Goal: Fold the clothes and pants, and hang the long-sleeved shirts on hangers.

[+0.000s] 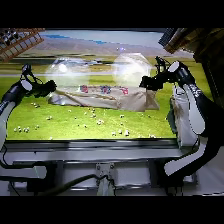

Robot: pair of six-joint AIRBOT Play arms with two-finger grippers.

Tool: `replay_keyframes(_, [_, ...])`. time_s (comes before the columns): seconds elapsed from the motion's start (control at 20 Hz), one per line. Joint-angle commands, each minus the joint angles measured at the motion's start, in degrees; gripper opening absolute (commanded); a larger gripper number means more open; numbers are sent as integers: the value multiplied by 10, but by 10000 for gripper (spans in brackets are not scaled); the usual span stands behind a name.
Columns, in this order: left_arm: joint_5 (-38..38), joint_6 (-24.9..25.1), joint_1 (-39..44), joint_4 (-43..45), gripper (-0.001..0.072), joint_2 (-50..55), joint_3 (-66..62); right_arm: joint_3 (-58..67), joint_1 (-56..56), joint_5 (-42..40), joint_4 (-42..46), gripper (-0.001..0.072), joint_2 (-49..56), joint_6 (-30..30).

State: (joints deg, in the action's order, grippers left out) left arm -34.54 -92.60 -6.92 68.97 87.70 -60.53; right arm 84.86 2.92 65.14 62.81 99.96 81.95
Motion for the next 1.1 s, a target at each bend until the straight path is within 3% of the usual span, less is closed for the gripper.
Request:
replay_keyframes(0.0, [-48, 0, -21, 0, 379, -17, -2, 7, 20, 8, 65, 427, -38, 15])
replay_keyframes(0.15, [-63, 0, -50, -1, 371, -68, -2, -23, 84, -33, 149, 422, -117, 105])
replay_keyframes(0.2, [-65, 0, -52, -6, 369, -88, -2, -46, 106, -43, 150, 422, -142, 109])
replay_keyframes(0.3, [-64, 0, -41, -22, 369, -121, -2, -102, 145, -19, 108, 438, -172, 52])
replay_keyframes(0.4, [-64, 0, -15, -40, 370, -139, -2, -164, 176, -7, 21, 520, -174, -8])
replay_keyframes(0.55, [-65, 0, 38, -42, 369, -149, -2, -236, 203, -2, -82, 526, -163, -82])
replay_keyframes(0.8, [-34, 0, 108, -42, 369, -148, -2, -263, 201, -20, -95, 544, -141, -97])
replay_keyframes(1.05, [-24, 0, 126, -42, 369, -147, -2, -262, 201, -50, -165, 585, -107, -128])
